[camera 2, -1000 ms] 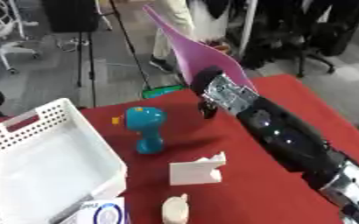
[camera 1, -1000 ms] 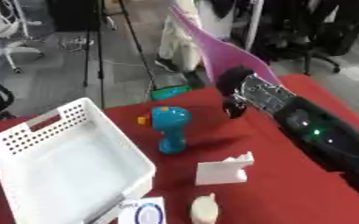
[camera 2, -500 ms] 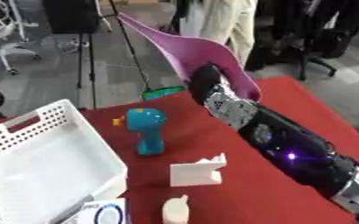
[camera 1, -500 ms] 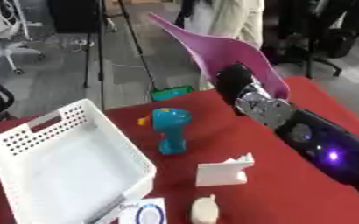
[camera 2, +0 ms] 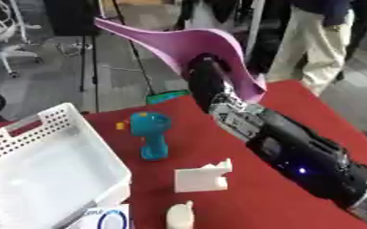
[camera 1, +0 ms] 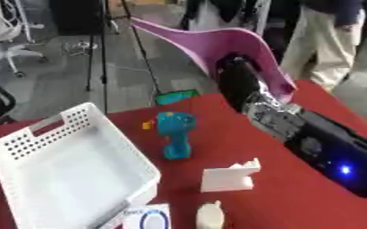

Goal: Pick up objects on the table and place them in the box.

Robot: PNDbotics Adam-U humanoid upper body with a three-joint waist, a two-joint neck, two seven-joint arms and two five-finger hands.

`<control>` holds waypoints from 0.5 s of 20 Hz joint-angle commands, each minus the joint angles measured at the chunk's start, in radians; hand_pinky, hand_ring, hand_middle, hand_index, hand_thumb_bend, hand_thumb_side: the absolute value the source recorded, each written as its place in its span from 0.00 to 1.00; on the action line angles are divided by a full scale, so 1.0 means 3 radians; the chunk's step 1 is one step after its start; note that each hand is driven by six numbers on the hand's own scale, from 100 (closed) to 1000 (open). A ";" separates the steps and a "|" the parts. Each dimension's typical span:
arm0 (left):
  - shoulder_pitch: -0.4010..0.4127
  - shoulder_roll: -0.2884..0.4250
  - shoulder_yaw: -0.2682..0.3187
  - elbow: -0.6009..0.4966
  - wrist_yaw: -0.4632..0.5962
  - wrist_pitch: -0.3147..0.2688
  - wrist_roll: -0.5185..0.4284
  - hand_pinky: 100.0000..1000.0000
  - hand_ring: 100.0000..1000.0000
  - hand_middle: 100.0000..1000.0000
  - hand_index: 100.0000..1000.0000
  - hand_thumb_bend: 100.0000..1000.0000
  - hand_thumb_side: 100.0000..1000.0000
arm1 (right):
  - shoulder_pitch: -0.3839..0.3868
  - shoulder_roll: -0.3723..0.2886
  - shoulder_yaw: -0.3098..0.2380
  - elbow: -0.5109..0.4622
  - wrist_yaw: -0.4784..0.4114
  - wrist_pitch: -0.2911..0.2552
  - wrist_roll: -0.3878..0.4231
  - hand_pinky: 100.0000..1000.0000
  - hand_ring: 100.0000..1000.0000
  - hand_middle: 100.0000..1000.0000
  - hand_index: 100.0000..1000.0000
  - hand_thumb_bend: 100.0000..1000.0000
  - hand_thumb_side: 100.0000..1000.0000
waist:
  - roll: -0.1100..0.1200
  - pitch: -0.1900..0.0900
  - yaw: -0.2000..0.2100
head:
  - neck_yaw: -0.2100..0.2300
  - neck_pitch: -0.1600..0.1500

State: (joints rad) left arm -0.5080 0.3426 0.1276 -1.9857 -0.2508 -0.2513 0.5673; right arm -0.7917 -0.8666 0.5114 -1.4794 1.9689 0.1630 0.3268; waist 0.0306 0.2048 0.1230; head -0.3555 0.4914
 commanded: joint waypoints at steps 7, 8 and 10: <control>-0.0072 0.0068 0.0038 -0.0048 -0.0011 -0.0020 -0.0025 0.81 0.86 0.73 0.77 0.00 1.00 | 0.0086 -0.0425 -0.0076 -0.0932 0.0229 0.0251 -0.0246 0.00 0.61 0.59 0.47 0.00 0.29 | -0.0040 -0.0081 -0.0011 | 0.0118 0.0006; -0.0073 0.0069 0.0038 -0.0048 -0.0012 -0.0021 -0.0025 0.81 0.86 0.73 0.77 0.00 1.00 | 0.0104 -0.0458 -0.0082 -0.1034 0.0236 0.0263 -0.0260 0.00 0.61 0.59 0.47 0.00 0.29 | -0.0042 -0.0080 -0.0010 | 0.0133 0.0010; -0.0076 0.0072 0.0038 -0.0048 -0.0013 -0.0022 -0.0027 0.80 0.86 0.72 0.77 0.00 1.00 | 0.0133 -0.0524 -0.0086 -0.1250 0.0254 0.0283 -0.0307 0.00 0.62 0.60 0.47 0.00 0.29 | -0.0045 -0.0081 -0.0008 | 0.0173 0.0014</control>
State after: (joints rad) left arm -0.5118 0.3427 0.1307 -1.9857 -0.2527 -0.2567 0.5619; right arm -0.7390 -0.9771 0.5074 -1.8037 2.0325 0.2413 0.2448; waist 0.0187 0.2006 0.1210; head -0.3112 0.4918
